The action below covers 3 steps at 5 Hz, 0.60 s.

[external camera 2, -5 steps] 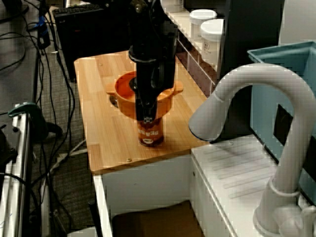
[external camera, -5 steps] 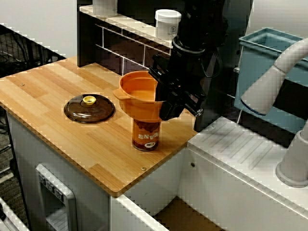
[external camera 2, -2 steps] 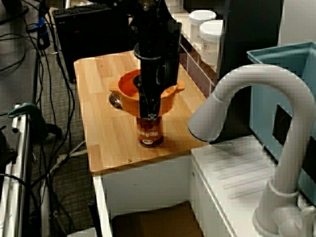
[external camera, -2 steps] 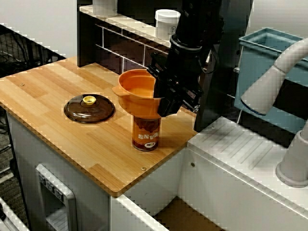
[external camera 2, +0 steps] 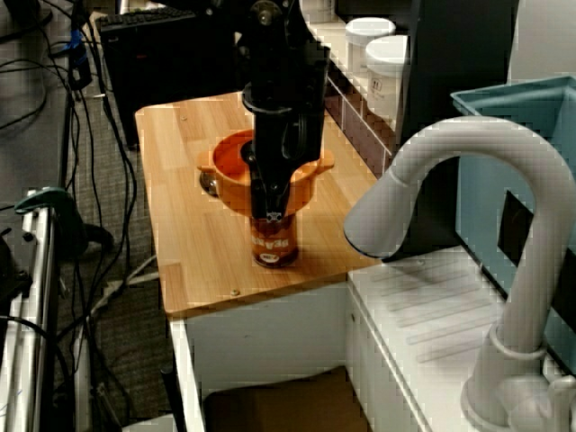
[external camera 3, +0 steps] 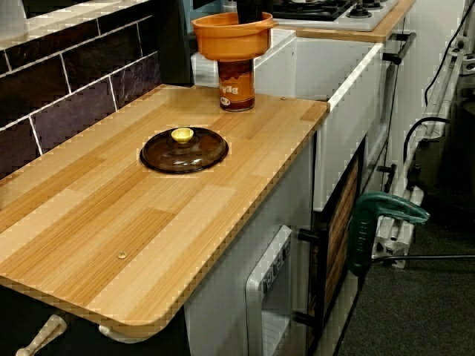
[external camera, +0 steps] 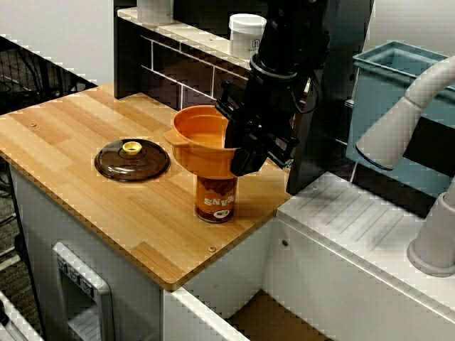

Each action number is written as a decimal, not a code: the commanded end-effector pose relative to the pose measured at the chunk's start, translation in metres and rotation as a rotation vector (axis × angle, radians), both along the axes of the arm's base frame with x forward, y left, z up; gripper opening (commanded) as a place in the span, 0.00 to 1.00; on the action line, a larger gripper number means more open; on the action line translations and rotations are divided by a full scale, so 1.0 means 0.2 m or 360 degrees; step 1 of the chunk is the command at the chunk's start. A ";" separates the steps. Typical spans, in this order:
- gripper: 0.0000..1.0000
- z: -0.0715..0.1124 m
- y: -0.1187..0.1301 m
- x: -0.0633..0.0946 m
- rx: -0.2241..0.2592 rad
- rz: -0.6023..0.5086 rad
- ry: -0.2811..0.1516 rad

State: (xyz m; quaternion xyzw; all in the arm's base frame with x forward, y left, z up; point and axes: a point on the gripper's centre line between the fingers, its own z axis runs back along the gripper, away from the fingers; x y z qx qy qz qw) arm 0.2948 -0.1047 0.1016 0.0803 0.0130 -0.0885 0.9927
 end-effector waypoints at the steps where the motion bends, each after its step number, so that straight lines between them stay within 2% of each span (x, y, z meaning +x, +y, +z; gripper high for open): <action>1: 1.00 0.09 -0.01 -0.03 -0.0038 -0.0016 -0.0083; 3: 1.00 0.11 0.01 -0.03 -0.0059 -0.0007 -0.0078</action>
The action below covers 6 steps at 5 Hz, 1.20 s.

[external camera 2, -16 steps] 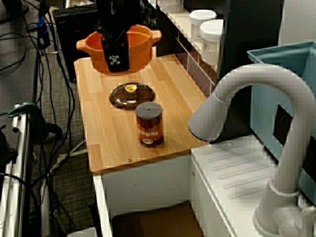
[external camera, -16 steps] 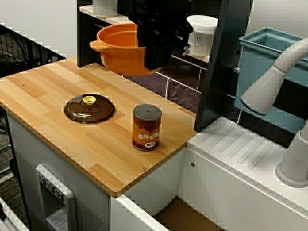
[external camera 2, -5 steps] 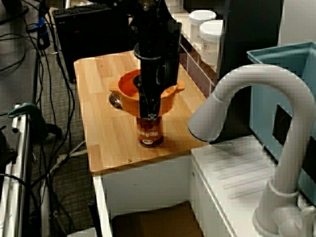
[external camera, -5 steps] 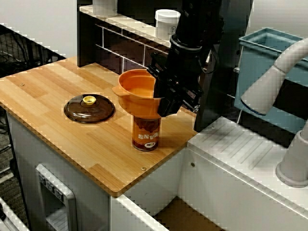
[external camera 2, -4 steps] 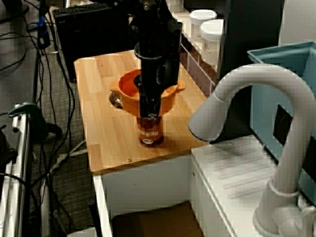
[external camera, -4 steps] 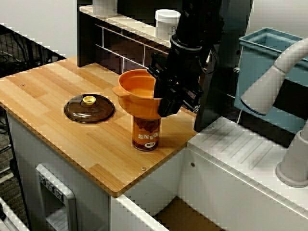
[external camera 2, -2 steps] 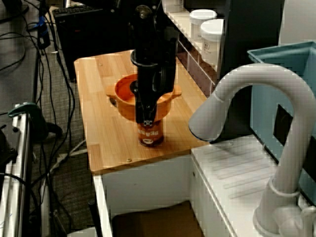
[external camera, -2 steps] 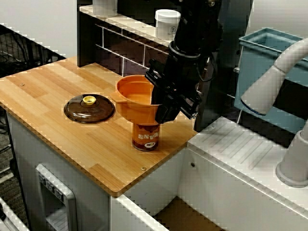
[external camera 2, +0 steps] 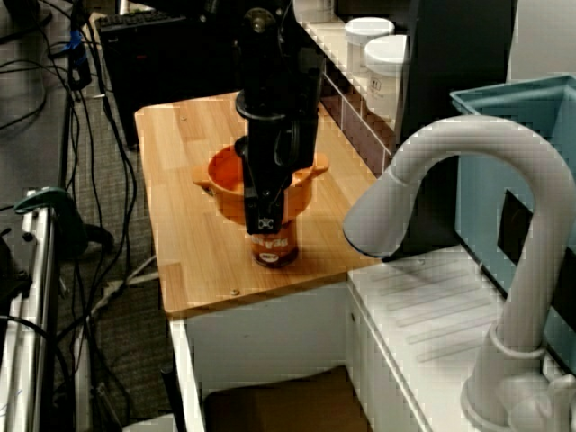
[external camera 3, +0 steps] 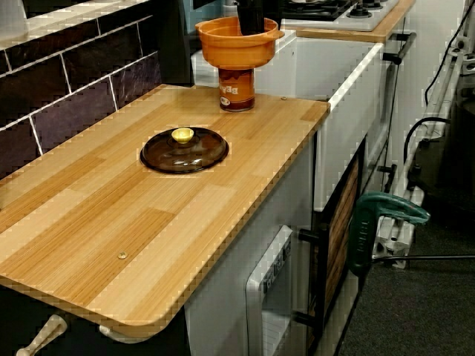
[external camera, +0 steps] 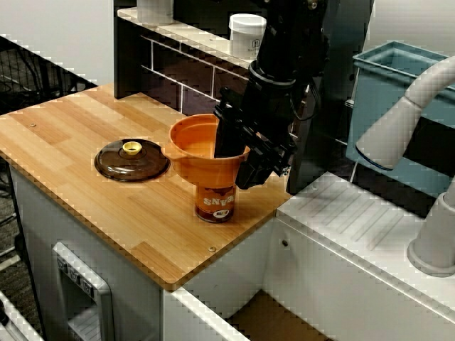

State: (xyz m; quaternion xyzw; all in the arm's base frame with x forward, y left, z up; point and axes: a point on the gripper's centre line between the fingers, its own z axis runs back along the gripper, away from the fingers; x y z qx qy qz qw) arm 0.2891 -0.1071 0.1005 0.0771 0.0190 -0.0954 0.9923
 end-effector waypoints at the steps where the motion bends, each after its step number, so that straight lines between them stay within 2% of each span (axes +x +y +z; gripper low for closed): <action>1: 1.00 0.16 0.04 0.01 -0.0089 0.0025 -0.0082; 3: 1.00 0.34 0.16 0.00 -0.0208 0.0060 -0.0134; 4: 1.00 0.38 0.25 -0.03 -0.0260 0.0089 -0.0150; 5: 1.00 0.37 0.35 -0.05 -0.0226 0.0113 -0.0192; 6: 1.00 0.32 0.45 -0.06 -0.0222 0.0161 -0.0213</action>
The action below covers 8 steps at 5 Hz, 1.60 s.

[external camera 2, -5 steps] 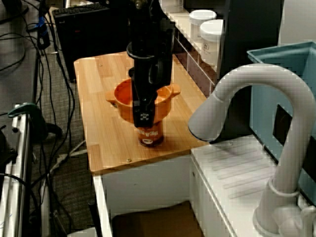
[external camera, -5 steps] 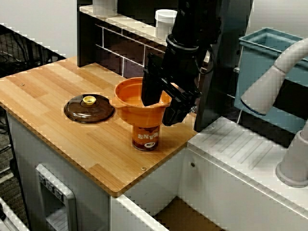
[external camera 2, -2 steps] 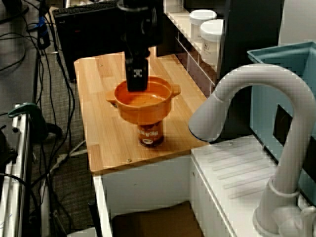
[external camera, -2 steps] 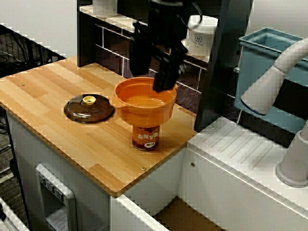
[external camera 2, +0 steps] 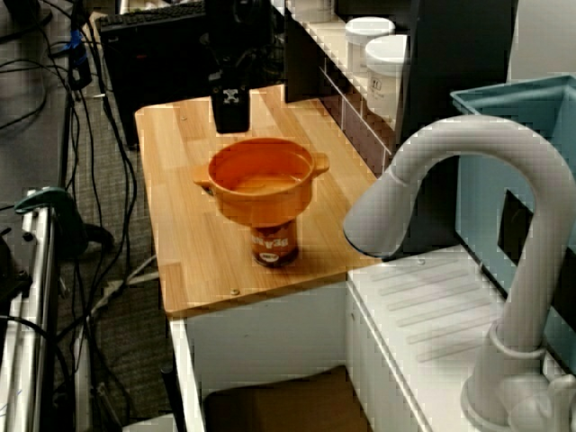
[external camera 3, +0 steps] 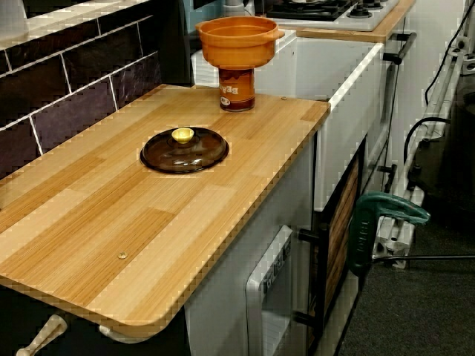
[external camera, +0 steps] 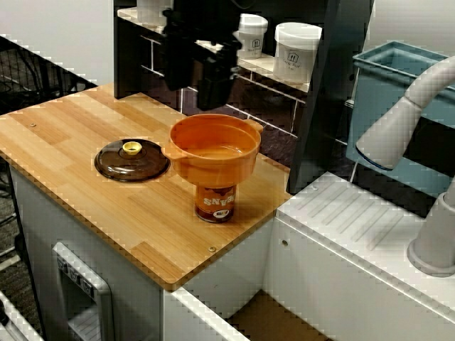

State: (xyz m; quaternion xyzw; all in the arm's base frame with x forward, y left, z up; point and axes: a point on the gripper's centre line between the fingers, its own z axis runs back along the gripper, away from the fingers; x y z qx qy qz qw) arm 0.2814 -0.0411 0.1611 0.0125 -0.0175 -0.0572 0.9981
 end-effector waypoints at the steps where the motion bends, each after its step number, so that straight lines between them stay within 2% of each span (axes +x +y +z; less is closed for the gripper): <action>1: 1.00 -0.03 0.15 -0.01 -0.0010 0.0082 -0.0102; 4: 1.00 -0.16 0.06 0.08 0.0019 0.0138 -0.0084; 5: 1.00 -0.22 0.05 0.12 0.0043 0.0136 -0.0051; 7: 1.00 -0.27 0.06 0.13 0.0059 0.0125 -0.0009; 8: 0.00 -0.26 0.06 0.13 0.0045 0.0106 0.0011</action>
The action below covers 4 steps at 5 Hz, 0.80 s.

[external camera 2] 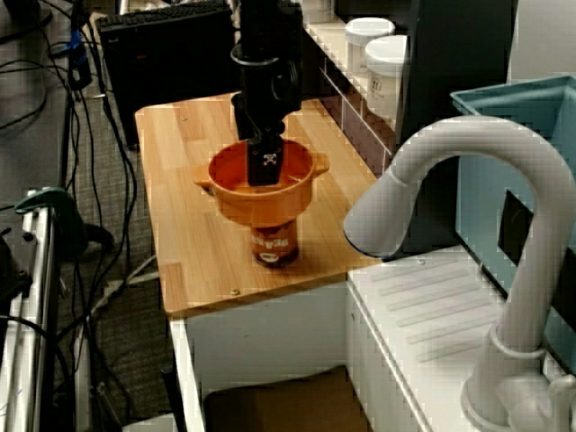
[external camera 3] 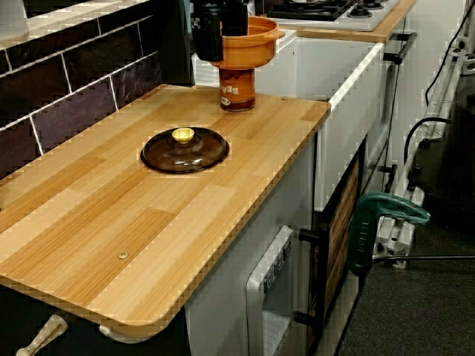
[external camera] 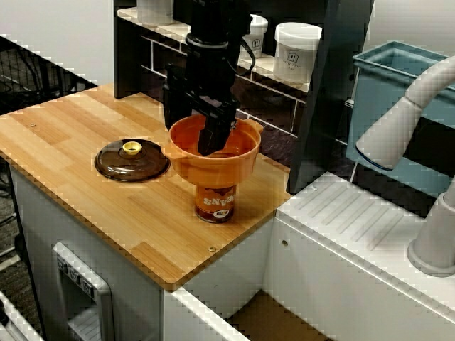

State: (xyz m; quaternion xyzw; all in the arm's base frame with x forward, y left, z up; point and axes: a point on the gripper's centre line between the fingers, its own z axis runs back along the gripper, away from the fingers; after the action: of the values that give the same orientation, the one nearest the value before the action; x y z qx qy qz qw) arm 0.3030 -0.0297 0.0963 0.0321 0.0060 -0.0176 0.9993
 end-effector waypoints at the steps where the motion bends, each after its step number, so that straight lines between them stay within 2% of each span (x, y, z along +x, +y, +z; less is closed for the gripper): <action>1: 0.00 0.11 0.02 0.01 -0.0029 -0.0026 -0.0071; 2: 0.00 0.17 0.03 0.00 -0.0060 -0.0028 -0.0070; 4: 0.00 0.39 0.11 -0.05 -0.0163 -0.0049 -0.0091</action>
State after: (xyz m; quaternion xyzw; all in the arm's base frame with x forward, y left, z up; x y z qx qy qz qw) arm 0.2944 -0.0112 0.1572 -0.0183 0.0097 -0.0306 0.9993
